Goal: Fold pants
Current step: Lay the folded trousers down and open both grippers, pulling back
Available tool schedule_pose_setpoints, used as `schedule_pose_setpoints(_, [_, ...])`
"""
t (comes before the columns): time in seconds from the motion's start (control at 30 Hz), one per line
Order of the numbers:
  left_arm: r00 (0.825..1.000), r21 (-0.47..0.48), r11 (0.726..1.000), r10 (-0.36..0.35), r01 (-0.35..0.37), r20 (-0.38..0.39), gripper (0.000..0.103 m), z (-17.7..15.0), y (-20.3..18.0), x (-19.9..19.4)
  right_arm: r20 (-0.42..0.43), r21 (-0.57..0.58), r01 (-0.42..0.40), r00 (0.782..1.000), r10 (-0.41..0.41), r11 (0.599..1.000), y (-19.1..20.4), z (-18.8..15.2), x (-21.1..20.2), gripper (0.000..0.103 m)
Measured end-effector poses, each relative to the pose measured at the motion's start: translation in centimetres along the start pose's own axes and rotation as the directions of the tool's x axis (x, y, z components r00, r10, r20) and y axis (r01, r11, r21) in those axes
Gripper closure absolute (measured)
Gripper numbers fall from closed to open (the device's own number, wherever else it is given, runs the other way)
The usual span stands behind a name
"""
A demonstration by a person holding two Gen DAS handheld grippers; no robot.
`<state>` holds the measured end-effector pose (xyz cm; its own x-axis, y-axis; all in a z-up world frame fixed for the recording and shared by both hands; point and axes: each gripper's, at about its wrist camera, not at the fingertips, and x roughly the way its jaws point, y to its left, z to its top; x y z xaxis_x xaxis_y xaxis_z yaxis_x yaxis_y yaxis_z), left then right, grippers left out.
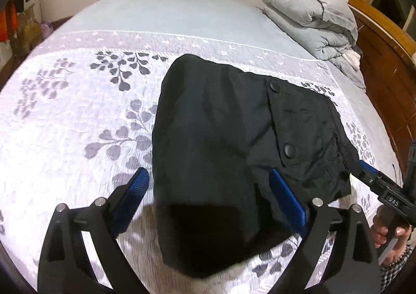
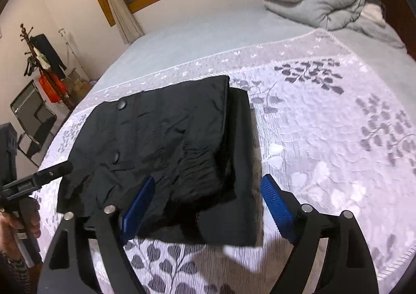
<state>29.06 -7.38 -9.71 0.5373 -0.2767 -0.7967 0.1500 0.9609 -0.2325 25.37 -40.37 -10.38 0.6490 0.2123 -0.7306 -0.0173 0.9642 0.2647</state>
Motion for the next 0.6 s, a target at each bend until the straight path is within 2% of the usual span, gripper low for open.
schedule_pose_setpoints(0.13, [1.000,0.015,1.000,0.025,-0.026,0.006,0.008,-1.2,-0.9,-1.9,0.014,-0.014,0.020,1.000,-0.020,1.000,1.2,-1.1,-1.9,0.013])
schedule_pose_setpoints(0.27, [0.996,0.028,0.996,0.086,-0.087,0.009,0.003,-2.6,-1.5,-3.7,0.018,0.012,0.055,0.998,-0.055,0.998,1.8,-2.4,-3.6,0.004])
schedule_pose_setpoints(0.33, [0.995,0.025,0.995,0.101,-0.101,-0.007,0.003,-3.3,-1.7,-4.4,0.014,0.026,0.082,0.996,-0.083,0.996,2.3,-2.8,-4.4,0.004])
schedule_pose_setpoints(0.43, [0.997,0.035,0.996,0.083,-0.083,0.003,0.003,-4.3,-2.4,-5.9,0.040,0.006,0.099,0.994,-0.099,0.995,3.6,-3.5,-6.0,0.004])
schedule_pose_setpoints(0.53, [0.991,0.095,0.987,0.130,-0.133,0.031,0.003,-5.3,-3.8,-8.0,0.064,-0.027,0.142,0.988,-0.140,0.989,4.8,-4.0,-7.6,0.004])
schedule_pose_setpoints(0.6, [0.989,0.108,0.984,0.137,-0.142,0.051,0.003,-5.8,-4.4,-9.2,0.062,-0.014,0.132,0.989,-0.131,0.991,5.4,-4.2,-8.7,0.004])
